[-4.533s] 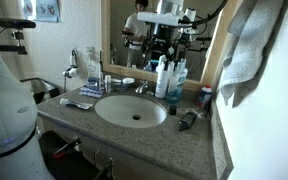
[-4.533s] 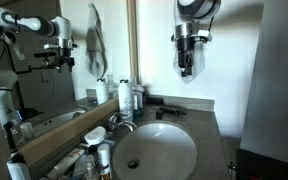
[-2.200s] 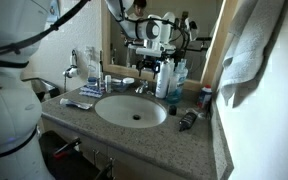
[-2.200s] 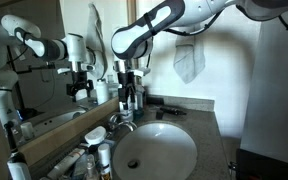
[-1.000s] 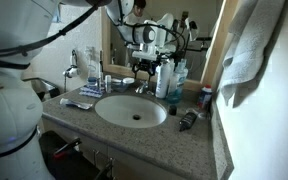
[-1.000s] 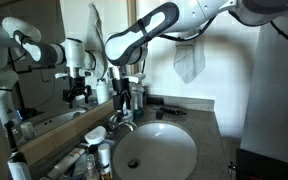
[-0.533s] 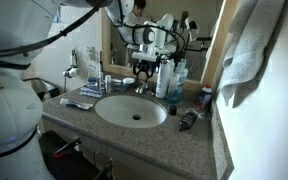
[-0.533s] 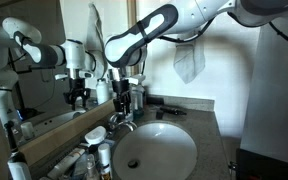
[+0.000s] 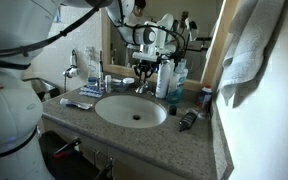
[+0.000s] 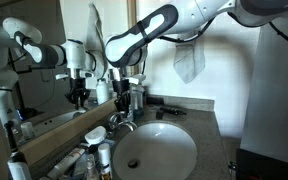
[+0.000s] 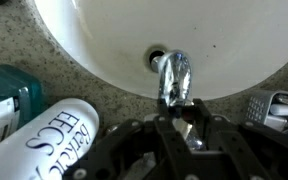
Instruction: Open the faucet then close the faucet
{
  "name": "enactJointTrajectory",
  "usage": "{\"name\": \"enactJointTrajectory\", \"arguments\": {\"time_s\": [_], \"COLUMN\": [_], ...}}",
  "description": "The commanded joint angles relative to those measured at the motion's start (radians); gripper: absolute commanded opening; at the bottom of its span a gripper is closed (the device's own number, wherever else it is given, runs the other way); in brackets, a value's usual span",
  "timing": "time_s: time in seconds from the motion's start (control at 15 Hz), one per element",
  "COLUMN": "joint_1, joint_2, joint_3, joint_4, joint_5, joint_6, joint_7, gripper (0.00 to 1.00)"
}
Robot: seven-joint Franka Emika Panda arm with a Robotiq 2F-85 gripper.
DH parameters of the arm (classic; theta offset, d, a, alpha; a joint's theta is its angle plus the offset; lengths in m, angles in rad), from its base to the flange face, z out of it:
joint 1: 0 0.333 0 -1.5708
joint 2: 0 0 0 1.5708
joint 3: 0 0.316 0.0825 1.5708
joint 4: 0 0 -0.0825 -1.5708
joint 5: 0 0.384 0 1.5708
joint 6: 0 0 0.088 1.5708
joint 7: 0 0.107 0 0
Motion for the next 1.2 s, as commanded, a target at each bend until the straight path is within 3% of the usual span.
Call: {"name": "enactJointTrajectory", "arguments": {"time_s": [0.0,1.13], "joint_1": [0.004,0.059], "joint_2": [-0.008,0.027], "joint_3": [0.008,0.068], "joint_4": [0.012,0.151], "joint_5": [0.001,-0.086], "joint_6": [-0.025,-0.079], "joint_7": [0.016,-0.08], "gripper": [0.08,0.08]}}
